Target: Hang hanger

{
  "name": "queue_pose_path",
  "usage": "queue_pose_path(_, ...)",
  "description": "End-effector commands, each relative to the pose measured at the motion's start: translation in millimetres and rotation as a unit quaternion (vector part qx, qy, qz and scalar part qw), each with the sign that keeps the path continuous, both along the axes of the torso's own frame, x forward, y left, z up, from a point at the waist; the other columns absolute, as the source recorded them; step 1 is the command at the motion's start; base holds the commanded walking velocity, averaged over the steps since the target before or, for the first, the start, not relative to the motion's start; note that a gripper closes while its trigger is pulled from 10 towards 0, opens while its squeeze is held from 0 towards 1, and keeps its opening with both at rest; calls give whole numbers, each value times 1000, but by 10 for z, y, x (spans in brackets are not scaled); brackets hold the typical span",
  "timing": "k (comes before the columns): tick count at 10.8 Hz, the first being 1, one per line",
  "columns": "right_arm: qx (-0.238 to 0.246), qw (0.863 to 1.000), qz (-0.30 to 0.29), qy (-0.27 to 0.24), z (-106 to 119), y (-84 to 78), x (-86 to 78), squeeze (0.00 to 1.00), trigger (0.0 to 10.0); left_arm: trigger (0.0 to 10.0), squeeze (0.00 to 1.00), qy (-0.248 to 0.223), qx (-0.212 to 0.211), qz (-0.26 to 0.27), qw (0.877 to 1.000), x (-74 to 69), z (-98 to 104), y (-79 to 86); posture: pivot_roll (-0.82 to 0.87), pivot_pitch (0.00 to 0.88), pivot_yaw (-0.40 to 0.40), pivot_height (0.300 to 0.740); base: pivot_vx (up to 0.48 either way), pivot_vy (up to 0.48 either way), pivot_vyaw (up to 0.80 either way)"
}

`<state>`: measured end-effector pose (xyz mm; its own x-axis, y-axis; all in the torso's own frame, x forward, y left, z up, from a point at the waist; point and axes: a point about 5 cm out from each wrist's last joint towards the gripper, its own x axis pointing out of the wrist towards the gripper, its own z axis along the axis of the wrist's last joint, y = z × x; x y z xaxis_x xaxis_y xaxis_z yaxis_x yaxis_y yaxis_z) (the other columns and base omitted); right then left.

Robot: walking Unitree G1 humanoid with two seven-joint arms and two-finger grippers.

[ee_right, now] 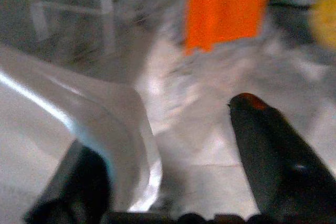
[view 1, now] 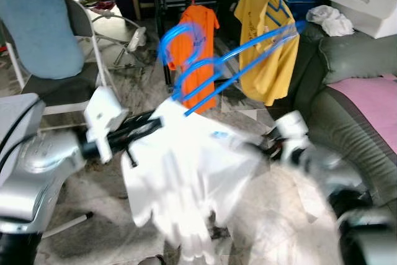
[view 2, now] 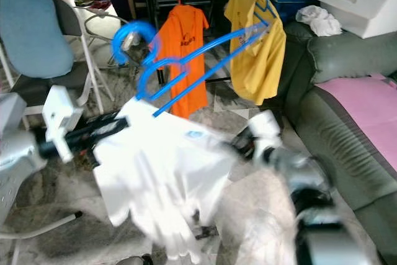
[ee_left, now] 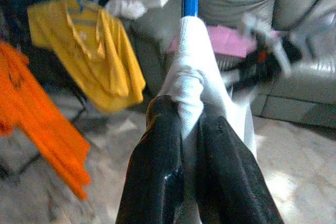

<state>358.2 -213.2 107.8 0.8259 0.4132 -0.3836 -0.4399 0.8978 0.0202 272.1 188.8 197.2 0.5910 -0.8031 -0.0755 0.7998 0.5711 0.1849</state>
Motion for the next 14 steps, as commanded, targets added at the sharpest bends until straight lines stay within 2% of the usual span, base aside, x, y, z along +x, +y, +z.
queue_pose_path(1,1,998,-46,-37,206,-133,95,0,0,0,0,-20,-1,12,1000,-11,67,96,26,96,-40,740,0,0,0)
queue_pose_path(3,25,986,-115,-120,646,-218,281,0,0,0,0,-1,-7,40,999,-14,-67,199,24,96,-44,740,0,0,0)
queue_pose_path(4,43,978,-129,-160,863,-179,359,0,0,0,0,6,-15,45,999,-27,-121,219,22,96,-48,740,0,0,0)
queue_pose_path(5,52,974,-136,-175,944,-158,391,0,0,0,0,9,-16,44,999,-38,-147,210,22,96,-49,740,0,0,0)
queue_pose_path(8,64,964,-172,-194,1069,-171,444,0,0,0,0,26,-15,45,999,-105,-266,240,20,97,-52,740,0,0,0)
queue_pose_path(10,57,963,-177,-194,1081,-164,461,0,0,0,0,45,-6,6,999,-200,-348,167,23,97,-53,740,0,0,0)
queue_pose_path(12,46,964,-168,-199,1107,-123,478,0,0,0,0,67,29,-31,997,-272,-435,157,25,96,-53,740,0,0,0)
queue_pose_path(14,45,964,-167,-202,1136,-110,493,0,0,0,0,78,67,-38,994,-277,-502,201,28,98,-53,740,0,0,0)
